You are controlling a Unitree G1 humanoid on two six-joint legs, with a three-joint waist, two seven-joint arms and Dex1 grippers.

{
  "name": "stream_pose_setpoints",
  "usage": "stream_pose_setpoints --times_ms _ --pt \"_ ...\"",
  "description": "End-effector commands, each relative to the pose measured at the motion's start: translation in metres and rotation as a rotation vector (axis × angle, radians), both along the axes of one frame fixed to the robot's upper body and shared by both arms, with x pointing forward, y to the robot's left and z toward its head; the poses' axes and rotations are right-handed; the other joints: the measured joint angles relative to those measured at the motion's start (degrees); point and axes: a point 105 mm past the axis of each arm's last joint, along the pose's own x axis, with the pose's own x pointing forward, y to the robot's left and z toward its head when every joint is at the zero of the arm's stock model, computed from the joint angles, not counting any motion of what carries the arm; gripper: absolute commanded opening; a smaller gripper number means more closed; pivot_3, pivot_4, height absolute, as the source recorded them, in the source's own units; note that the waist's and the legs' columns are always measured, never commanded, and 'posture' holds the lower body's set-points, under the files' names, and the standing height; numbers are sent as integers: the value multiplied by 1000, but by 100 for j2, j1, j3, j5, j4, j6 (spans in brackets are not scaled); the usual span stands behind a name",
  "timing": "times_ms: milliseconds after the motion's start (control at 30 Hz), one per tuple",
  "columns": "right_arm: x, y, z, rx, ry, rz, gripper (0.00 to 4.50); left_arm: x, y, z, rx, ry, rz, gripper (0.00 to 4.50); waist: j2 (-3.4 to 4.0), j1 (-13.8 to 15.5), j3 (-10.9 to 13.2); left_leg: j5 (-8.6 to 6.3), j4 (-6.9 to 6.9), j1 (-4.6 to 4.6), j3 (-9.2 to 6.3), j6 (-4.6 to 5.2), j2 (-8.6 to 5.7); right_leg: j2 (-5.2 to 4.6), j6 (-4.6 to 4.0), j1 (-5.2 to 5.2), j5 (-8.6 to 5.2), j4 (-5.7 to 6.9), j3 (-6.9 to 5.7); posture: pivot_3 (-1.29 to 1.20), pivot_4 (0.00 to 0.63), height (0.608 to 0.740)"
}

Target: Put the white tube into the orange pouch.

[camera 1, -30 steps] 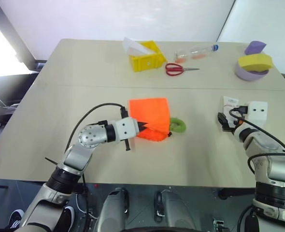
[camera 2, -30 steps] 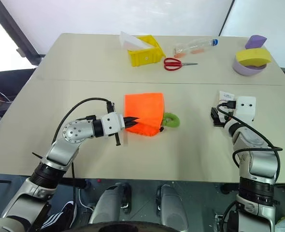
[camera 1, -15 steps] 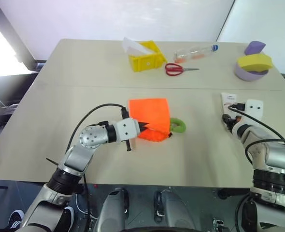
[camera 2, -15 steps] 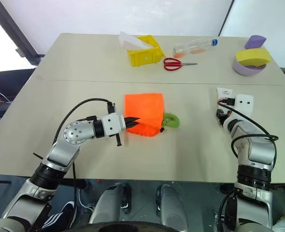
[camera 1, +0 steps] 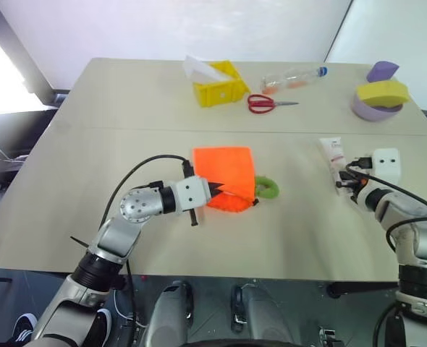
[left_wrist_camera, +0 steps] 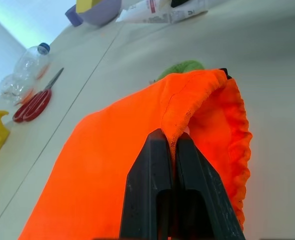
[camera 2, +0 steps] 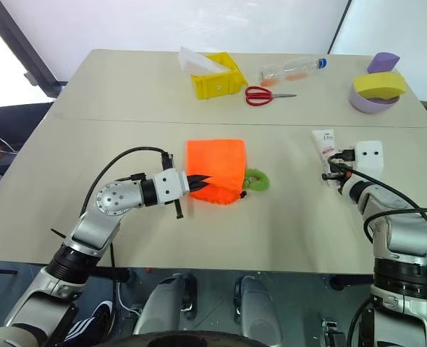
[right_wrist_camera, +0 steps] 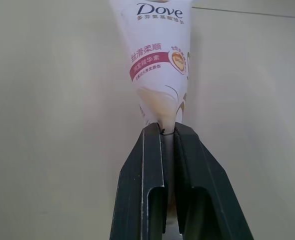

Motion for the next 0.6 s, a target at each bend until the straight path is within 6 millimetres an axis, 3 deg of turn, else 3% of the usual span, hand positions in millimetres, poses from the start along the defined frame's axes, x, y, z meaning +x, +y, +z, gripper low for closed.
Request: stream_pose_setpoints --times_ms 33,67,100,267,600 --pt "-1 7 -1 2 3 24 17 -1 -3 9 -13 -36 -20 0 0 0 0 0 0 0 0 0 0 0 0 0 0 0 0 0 150 740" --pt "-1 8 -1 6 3 30 17 -1 -3 9 -11 -38 -19 0 0 0 0 0 0 0 0 0 0 0 0 0 0 0 0 0 150 740" --pt "0 8 -1 21 -1 28 371 -1 -3 9 -13 -37 -17 0 0 0 0 0 0 0 -1 0 0 0 0 0 -1 0 0 0 150 740" --pt "2 10 4 -2 2 53 2650 -2 -2 9 -18 -30 -14 0 0 0 0 0 -3 0 -2 0 1 1 -1 -2 -1 0 0 0 150 740" --pt "-6 -5 3 -143 77 54 2650 -3 -3 8 -20 -31 -18 0 0 7 0 0 -3 -1 0 0 0 -2 -2 -2 -1 -2 0 0 150 740"
